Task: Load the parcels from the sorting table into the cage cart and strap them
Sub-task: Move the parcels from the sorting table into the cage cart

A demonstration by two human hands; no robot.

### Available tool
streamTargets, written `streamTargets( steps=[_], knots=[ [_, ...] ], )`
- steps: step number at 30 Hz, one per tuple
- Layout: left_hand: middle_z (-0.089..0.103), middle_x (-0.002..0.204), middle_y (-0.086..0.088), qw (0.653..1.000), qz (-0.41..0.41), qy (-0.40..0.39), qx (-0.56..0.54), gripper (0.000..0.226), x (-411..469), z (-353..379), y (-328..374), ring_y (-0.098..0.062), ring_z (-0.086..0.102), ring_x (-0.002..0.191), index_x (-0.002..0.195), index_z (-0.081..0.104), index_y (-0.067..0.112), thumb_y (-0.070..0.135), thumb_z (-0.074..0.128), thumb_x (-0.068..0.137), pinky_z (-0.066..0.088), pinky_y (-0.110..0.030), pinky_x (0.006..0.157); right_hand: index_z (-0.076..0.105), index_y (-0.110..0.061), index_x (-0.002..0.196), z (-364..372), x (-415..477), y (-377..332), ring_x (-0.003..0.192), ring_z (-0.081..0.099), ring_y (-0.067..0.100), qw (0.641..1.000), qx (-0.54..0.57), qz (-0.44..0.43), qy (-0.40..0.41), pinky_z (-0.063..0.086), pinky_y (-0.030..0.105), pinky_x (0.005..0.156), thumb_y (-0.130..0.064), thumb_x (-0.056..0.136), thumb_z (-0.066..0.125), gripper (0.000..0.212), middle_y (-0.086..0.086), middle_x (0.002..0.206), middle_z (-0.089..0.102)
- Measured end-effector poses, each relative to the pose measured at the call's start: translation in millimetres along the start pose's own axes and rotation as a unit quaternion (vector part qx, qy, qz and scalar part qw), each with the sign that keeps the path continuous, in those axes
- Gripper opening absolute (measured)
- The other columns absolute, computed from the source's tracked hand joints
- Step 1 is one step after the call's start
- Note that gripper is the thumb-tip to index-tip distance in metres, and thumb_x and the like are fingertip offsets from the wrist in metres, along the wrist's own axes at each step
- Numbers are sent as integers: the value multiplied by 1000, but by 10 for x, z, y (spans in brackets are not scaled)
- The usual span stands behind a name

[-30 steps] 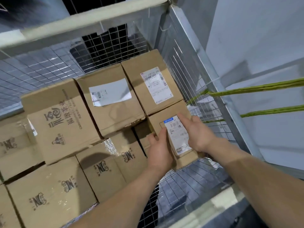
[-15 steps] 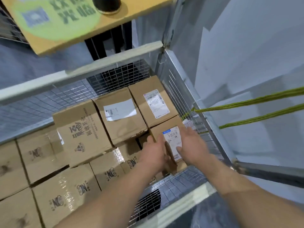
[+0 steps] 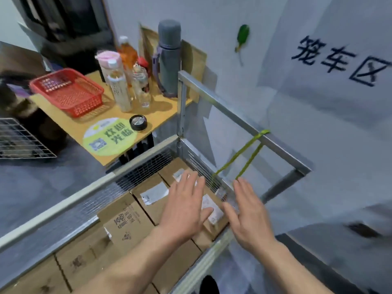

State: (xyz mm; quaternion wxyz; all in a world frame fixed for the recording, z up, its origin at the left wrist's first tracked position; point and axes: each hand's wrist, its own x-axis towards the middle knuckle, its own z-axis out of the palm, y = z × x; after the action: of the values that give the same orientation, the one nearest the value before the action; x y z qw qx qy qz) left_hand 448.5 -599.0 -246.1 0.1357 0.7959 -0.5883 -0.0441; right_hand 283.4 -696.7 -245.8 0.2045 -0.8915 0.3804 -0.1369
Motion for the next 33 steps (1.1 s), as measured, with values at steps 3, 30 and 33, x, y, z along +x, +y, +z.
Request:
streamTargets(
  steps=[3,30,33],
  knots=[
    [44,149,-16,997,72,38,14,77,-50,-342,242,-38,37,141,142,46,6,57,58,85,41,-51,105,45,0,146,-417,-310,-83,143,36,27,997,-29,25,71,17,30,119,-48,96,40,70,15,152,42],
    [33,155,-13,809,567,60,-142,76,-2251,-1201,5210,-33,24,146,149,33,12,54,58,90,28,-45,115,42,-7,149,-3291,-5594,185,147,31,27,777,-253,433,380,23,38,119,-49,95,41,68,11,157,38],
    [30,156,-13,785,601,32,-145,76,-2771,-1135,5696,-33,21,148,151,31,12,55,54,92,25,-45,117,43,-5,148,-3374,-6284,226,147,31,29,752,-261,463,391,29,45,118,-51,95,37,71,13,156,39]
  ],
)
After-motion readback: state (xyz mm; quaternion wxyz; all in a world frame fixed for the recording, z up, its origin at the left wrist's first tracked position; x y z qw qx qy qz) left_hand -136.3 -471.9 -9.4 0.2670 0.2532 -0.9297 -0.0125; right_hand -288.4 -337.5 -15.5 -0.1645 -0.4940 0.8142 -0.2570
